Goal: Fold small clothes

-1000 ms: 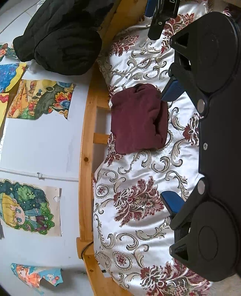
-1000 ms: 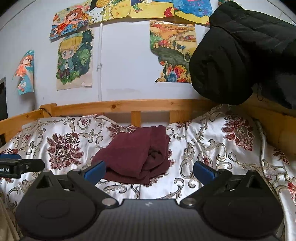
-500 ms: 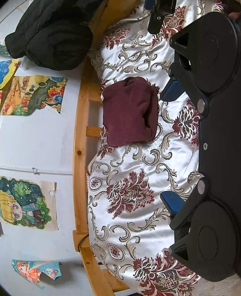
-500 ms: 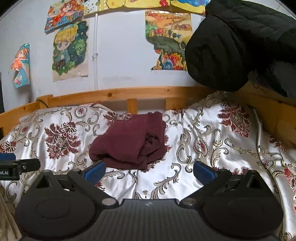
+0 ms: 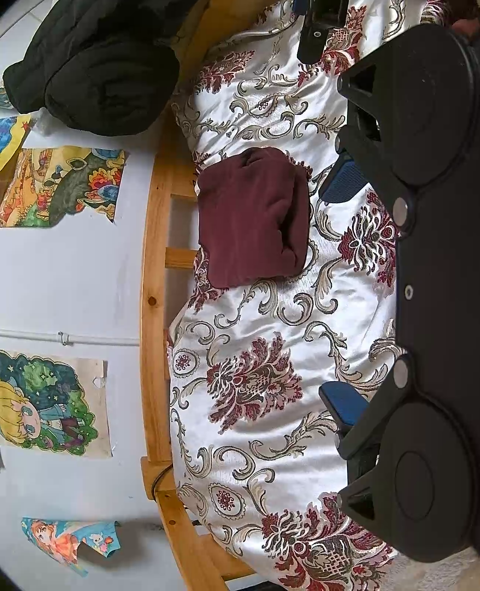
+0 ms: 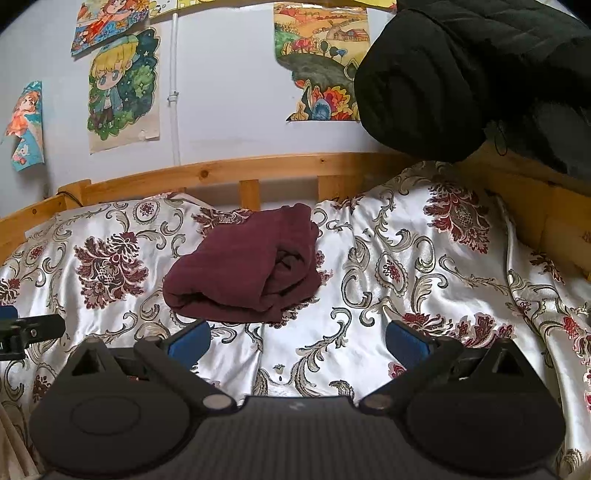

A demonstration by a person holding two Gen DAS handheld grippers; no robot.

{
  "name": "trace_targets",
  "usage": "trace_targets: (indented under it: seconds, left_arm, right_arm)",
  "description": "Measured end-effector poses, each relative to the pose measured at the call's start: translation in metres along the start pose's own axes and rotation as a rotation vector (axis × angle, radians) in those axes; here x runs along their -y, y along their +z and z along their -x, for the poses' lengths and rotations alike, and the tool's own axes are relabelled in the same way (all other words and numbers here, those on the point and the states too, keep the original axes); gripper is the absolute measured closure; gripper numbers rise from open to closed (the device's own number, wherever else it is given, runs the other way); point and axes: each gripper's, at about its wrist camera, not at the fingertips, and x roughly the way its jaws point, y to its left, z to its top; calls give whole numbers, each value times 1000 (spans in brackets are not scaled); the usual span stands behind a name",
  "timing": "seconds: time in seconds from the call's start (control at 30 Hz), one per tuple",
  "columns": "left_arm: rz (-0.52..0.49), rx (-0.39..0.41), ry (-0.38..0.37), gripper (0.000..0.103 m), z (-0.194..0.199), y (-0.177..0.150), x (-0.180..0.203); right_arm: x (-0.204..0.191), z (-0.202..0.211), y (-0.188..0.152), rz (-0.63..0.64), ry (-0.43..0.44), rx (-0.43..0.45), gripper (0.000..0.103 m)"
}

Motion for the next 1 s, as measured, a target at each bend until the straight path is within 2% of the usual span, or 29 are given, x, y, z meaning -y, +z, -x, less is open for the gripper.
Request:
trace_targets:
  seconds: [1.0]
  left_arm:
    - [-2, -1, 1, 1, 0, 0, 0]
  right_arm:
    - [-1, -2, -1, 6, -2, -9, 0]
